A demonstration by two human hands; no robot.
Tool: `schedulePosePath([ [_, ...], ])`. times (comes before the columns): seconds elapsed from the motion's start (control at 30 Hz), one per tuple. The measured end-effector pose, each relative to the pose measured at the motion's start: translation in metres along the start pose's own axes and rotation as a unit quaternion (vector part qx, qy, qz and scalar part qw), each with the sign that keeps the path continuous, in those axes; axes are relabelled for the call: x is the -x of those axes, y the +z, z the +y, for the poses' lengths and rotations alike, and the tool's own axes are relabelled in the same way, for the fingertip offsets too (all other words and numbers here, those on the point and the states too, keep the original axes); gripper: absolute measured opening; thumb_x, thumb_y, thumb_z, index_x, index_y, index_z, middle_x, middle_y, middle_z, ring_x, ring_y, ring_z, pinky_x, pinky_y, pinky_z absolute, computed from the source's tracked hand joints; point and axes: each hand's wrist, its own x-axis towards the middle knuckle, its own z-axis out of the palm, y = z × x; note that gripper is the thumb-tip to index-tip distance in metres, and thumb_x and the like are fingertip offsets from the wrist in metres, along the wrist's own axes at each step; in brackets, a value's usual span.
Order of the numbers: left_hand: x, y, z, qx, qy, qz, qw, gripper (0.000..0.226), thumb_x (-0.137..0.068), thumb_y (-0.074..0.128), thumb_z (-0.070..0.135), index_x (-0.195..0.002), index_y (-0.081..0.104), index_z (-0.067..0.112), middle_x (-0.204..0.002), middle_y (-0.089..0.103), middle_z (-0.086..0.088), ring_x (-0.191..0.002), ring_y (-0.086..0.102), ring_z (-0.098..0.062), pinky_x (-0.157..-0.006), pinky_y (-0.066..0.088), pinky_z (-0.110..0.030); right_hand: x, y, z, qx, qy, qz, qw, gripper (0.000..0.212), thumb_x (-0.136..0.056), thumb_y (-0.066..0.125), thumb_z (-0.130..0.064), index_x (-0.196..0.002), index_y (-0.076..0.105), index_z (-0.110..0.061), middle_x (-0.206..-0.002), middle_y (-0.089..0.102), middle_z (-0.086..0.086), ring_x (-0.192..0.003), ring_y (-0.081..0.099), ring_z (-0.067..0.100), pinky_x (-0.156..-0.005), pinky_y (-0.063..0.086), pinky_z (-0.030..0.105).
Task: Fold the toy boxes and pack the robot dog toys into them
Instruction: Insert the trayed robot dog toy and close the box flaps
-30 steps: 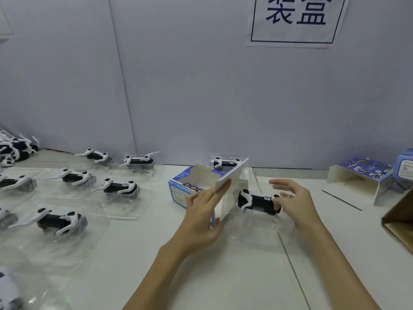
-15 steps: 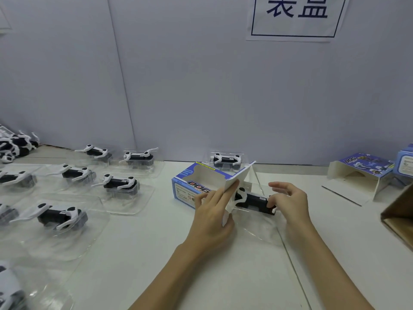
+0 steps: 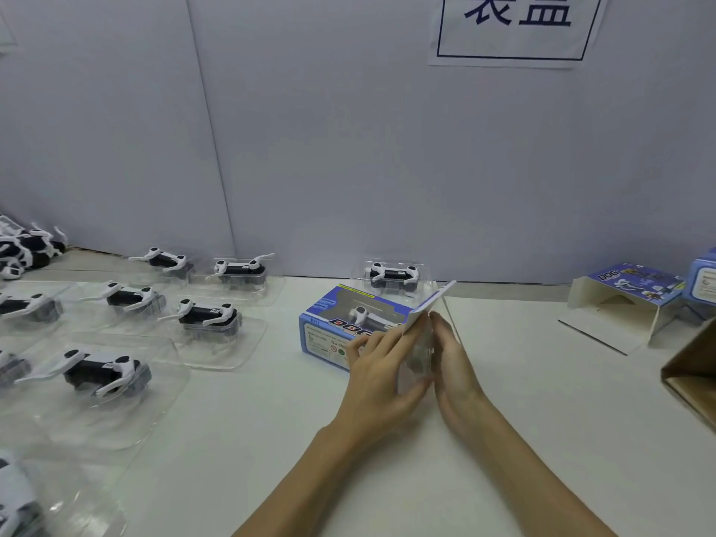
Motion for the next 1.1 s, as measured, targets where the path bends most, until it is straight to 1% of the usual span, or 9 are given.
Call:
schedulePosePath([
  [0.17,-0.001,-0.004,-0.007,0.016,-0.014,0.033,0.999,0.085,-0.081,0.061,0.008,-0.159,0.039,0.032,-0.134,0.058,0.019,-0.119,0.056,-0.010,-0.108,0.030,-0.039,-0.010,-0.011,0.006,0.209,-0.055,0.126,0.968,0.029,-0.106,0.052,-0.026,-0.134,0.058,-0.024,-0.111,0.071,-0.001,-0.106,0.066,0.023,-0.100,0.052,0.045],
  [0.27,-0.004,-0.008,-0.007,0.037,-0.017,0.058,0.997,0.085,-0.077,0.056,0.001,-0.156,0.043,0.029,-0.125,0.062,0.014,-0.114,0.057,-0.012,-0.107,0.033,-0.045,-0.013,-0.020,0.007,0.268,-0.060,0.082,0.958,0.028,-0.098,0.056,-0.006,-0.116,0.068,-0.024,-0.106,0.076,0.002,-0.101,0.072,0.023,-0.093,0.057,0.044],
  [0.4,-0.008,-0.019,-0.010,0.096,-0.051,0.078,0.991,0.090,-0.075,0.047,-0.005,-0.155,0.043,0.036,-0.131,0.057,0.022,-0.121,0.050,-0.002,-0.109,0.037,-0.052,-0.013,-0.023,0.009,0.295,-0.116,0.039,0.947,0.018,-0.097,0.067,-0.011,-0.098,0.071,-0.028,-0.090,0.078,-0.012,-0.083,0.074,0.013,-0.078,0.059,0.036],
  [0.5,-0.007,-0.027,-0.010,0.133,-0.049,0.065,0.988,0.086,-0.087,0.051,0.002,-0.155,0.035,0.052,-0.141,0.049,0.030,-0.127,0.045,0.001,-0.109,0.041,-0.053,-0.013,-0.021,0.007,0.300,-0.185,0.080,0.933,0.012,-0.095,0.073,-0.016,-0.091,0.070,-0.027,-0.081,0.073,-0.021,-0.069,0.065,0.003,-0.063,0.046,0.014],
  [0.63,-0.008,-0.033,-0.004,0.111,0.026,0.030,0.993,0.086,-0.090,0.073,0.046,-0.161,0.023,0.044,-0.161,0.034,0.019,-0.145,0.034,-0.009,-0.116,0.033,-0.042,-0.007,-0.020,-0.007,0.279,-0.262,0.120,0.916,0.016,-0.096,0.073,-0.019,-0.081,0.068,-0.021,-0.065,0.063,-0.017,-0.054,0.046,0.006,-0.054,0.037,0.013],
  [0.7,-0.009,-0.033,-0.007,0.027,0.094,0.022,0.995,0.099,-0.082,0.081,0.053,-0.160,0.021,0.046,-0.166,0.021,0.013,-0.152,0.023,-0.011,-0.121,0.023,-0.034,-0.005,-0.023,-0.014,0.269,-0.280,0.135,0.912,0.016,-0.097,0.073,-0.020,-0.081,0.069,-0.018,-0.066,0.063,-0.012,-0.056,0.043,0.008,-0.054,0.036,0.016],
  [0.8,-0.012,-0.033,-0.015,-0.014,0.119,0.070,0.990,0.098,-0.082,0.088,0.024,-0.157,0.027,0.041,-0.168,0.018,0.005,-0.151,0.026,-0.019,-0.120,0.029,-0.038,-0.002,-0.028,-0.022,0.258,-0.295,0.153,0.907,0.014,-0.097,0.073,-0.021,-0.083,0.071,-0.017,-0.068,0.064,-0.002,-0.059,0.041,0.012,-0.058,0.037,0.023],
  [0.9,-0.012,-0.036,-0.022,0.046,0.096,0.111,0.988,0.096,-0.084,0.087,0.012,-0.155,0.029,0.041,-0.165,0.029,0.005,-0.152,0.030,-0.013,-0.117,0.039,-0.043,0.004,-0.025,-0.029,0.230,-0.308,0.157,0.910,0.008,-0.094,0.076,-0.026,-0.090,0.074,-0.020,-0.070,0.065,-0.013,-0.061,0.047,0.009,-0.060,0.039,0.014],
  [1.1,-0.013,-0.048,-0.017,0.209,-0.019,0.157,0.965,0.085,-0.083,0.088,0.034,-0.145,0.031,0.046,-0.150,0.048,0.011,-0.134,0.055,-0.015,-0.094,0.054,-0.017,0.017,-0.015,-0.040,0.195,-0.377,0.135,0.895,0.014,-0.102,0.066,-0.033,-0.111,0.073,-0.024,-0.097,0.073,-0.009,-0.090,0.068,0.013,-0.078,0.054,0.022],
])
